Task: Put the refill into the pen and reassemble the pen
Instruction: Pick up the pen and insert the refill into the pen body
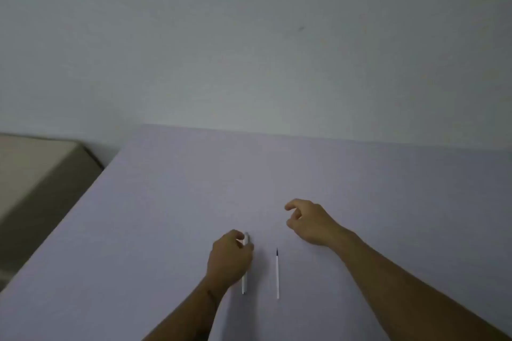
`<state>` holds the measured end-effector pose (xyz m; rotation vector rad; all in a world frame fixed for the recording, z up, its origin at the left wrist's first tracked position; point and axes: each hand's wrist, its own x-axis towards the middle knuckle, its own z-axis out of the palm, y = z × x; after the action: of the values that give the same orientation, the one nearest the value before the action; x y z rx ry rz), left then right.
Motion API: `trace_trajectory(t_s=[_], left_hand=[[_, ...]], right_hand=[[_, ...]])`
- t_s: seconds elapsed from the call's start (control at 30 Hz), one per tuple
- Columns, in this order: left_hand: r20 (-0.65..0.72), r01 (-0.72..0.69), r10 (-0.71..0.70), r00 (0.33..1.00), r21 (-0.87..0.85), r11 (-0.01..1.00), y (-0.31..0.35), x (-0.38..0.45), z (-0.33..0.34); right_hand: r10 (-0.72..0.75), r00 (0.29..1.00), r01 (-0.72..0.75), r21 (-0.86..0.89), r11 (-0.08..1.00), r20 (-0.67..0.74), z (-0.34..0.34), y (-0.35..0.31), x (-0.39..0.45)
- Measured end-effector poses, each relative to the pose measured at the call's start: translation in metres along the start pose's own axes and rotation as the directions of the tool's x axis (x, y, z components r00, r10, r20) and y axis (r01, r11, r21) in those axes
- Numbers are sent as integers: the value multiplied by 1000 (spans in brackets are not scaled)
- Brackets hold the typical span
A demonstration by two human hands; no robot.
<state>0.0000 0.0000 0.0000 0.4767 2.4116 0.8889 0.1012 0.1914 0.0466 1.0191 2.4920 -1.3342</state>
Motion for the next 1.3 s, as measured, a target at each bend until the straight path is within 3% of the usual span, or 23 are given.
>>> trace_trajectory(t_s=[0.2, 0.3, 0.4, 0.57, 0.7, 0.83, 1.0, 1.1, 1.3], left_hand=[[-38, 53, -43, 998, 315, 948, -20, -4, 29], [-61, 65, -48, 997, 318, 946, -24, 1, 33], [-71, 107, -94, 993, 217, 970, -24, 5, 32], [-87, 99, -95, 992, 41, 994, -23, 6, 26], [-104, 2, -1, 995, 10, 1000, -19, 6, 22], [-90, -76, 78, 993, 28, 997, -19, 7, 16], [-17, -15, 17, 1000, 138, 990, -24, 13, 8], [-13, 84, -83, 996, 134, 987, -32, 12, 4], [-34, 139, -137, 990, 65, 988, -31, 10, 6]], right_hand=[[52, 995, -48, -43, 998, 87, 38, 7, 12], [65, 991, -55, -84, 995, 121, 49, 8, 18], [77, 988, -65, -90, 994, 133, 58, 8, 24], [154, 983, -168, 140, 976, 102, 68, 0, 39], [219, 966, -258, 435, 862, 139, 77, -12, 43], [261, 962, -260, 545, 797, 78, 85, -18, 46], [381, 923, -276, 598, 753, -53, 88, -22, 59], [398, 917, -321, 520, 791, -38, 81, -19, 68], [301, 944, -286, 120, 951, -133, 88, -22, 76]])
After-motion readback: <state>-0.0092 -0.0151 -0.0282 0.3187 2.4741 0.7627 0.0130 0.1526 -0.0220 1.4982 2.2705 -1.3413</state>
